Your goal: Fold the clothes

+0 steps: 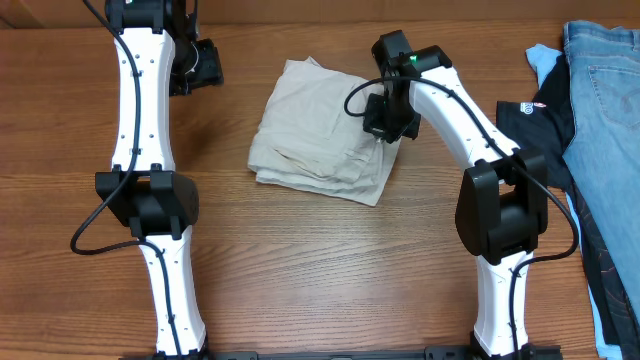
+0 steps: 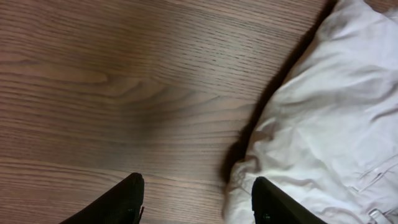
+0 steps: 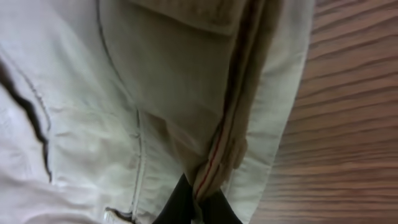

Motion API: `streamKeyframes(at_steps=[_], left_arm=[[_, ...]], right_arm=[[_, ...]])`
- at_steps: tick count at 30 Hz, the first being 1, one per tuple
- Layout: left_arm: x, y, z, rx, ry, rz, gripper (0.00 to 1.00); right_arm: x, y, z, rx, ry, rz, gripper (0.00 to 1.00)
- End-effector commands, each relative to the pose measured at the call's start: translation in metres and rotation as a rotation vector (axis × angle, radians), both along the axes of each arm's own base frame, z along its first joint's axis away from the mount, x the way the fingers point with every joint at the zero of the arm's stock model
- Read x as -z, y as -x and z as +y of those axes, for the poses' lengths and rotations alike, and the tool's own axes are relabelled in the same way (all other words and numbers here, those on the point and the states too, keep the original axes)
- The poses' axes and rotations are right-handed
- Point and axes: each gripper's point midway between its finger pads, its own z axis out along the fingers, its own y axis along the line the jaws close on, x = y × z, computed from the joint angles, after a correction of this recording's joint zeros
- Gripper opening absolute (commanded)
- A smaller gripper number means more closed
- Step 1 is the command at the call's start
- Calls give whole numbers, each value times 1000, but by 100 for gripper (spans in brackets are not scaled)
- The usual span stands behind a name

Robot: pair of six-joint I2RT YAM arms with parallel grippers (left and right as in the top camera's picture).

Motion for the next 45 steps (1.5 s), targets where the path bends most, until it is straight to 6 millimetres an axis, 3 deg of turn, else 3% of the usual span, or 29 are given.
streamKeyframes(at_steps=[1,7,10,11,12,14,17,22,26,28,30,36,42,45], left_arm=[[2,-2,0,27,-13,-2,59],[2,-2,0,28,-14,-2,59],[2,-2,0,35,-15,-3,59],[2,-2,0,35,-15,-3,59],[2,-2,0,35,-15,-3,59],[2,-2,0,35,-15,-3,59],[2,-2,0,35,-15,-3,59],[2,-2,0,35,-15,-4,61],[2,-3,0,34,-18,-7,62],[2,-4,1,34,-18,-11,62],[2,-4,1,34,-18,-11,62],[2,-4,0,35,-18,-11,66],[2,-4,1,34,-19,-11,66],[2,-4,1,34,-19,-11,67]], right_arm=[[-4,-3,-31,67,113,-25,4],[9,3,-68,159,244,5,4],[6,7,-91,178,331,14,27],[6,8,-97,182,353,20,44],[5,10,-103,187,373,28,51],[3,15,-114,197,403,48,60],[0,17,-118,214,385,67,58],[-19,4,-87,207,190,39,54],[-36,-11,-16,-36,-177,-17,46],[-38,-12,5,-94,-273,-25,37],[-33,-11,12,-109,-265,-23,26],[-11,-10,37,-125,-271,-22,4],[24,2,54,-131,-265,51,4],[34,8,73,-163,-302,70,4]])
